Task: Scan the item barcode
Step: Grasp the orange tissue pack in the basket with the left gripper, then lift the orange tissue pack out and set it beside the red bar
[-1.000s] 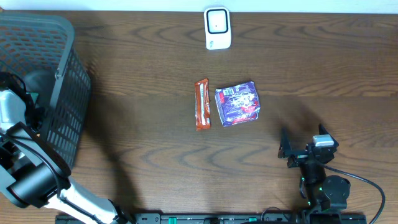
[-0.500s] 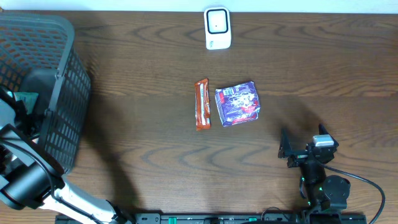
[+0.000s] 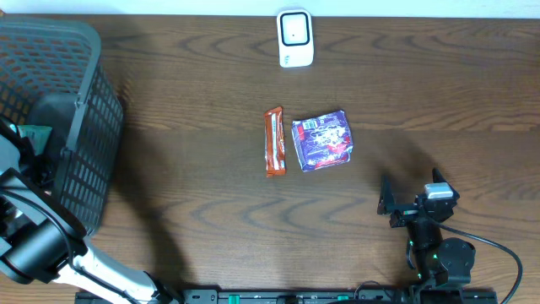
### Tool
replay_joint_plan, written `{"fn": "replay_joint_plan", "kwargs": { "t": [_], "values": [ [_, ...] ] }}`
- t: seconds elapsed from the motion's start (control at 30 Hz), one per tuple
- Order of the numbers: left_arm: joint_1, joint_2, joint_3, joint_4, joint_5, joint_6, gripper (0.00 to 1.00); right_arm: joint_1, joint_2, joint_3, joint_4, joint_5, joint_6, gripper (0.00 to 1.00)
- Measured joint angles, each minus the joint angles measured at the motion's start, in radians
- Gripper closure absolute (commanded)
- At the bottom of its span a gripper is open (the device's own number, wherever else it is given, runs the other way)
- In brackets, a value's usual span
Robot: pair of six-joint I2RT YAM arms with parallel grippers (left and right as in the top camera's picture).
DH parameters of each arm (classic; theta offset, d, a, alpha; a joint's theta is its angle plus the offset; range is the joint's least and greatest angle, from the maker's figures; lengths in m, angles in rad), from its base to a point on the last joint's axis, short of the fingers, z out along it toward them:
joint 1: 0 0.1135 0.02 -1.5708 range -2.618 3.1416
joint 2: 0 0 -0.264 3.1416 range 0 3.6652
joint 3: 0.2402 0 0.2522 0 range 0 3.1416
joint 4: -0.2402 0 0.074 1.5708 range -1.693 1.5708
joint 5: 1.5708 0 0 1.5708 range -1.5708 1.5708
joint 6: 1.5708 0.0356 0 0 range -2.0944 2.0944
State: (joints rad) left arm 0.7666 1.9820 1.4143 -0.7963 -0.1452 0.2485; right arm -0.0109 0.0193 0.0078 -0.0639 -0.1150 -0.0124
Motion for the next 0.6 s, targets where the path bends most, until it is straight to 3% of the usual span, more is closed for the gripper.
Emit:
{"fn": "replay_joint_plan", "kwargs": {
  "t": [0.13, 0.47, 0.6],
  "values": [
    [-0.002, -0.019, 0.0, -0.006, 0.091, -0.043, 0.93, 0.0, 0.0, 0.0, 0.0, 0.0, 0.0, 0.01],
    [-0.015, -0.246, 0.0, 0.059, 0.637, -0.26, 0.93, 0.0, 0.0, 0.0, 0.0, 0.0, 0.0, 0.01],
    [-0.023, -0.31, 0.0, 0.052, 0.789, -0.324, 0.93, 0.0, 0.0, 0.0, 0.0, 0.0, 0.0, 0.01]
  ]
}}
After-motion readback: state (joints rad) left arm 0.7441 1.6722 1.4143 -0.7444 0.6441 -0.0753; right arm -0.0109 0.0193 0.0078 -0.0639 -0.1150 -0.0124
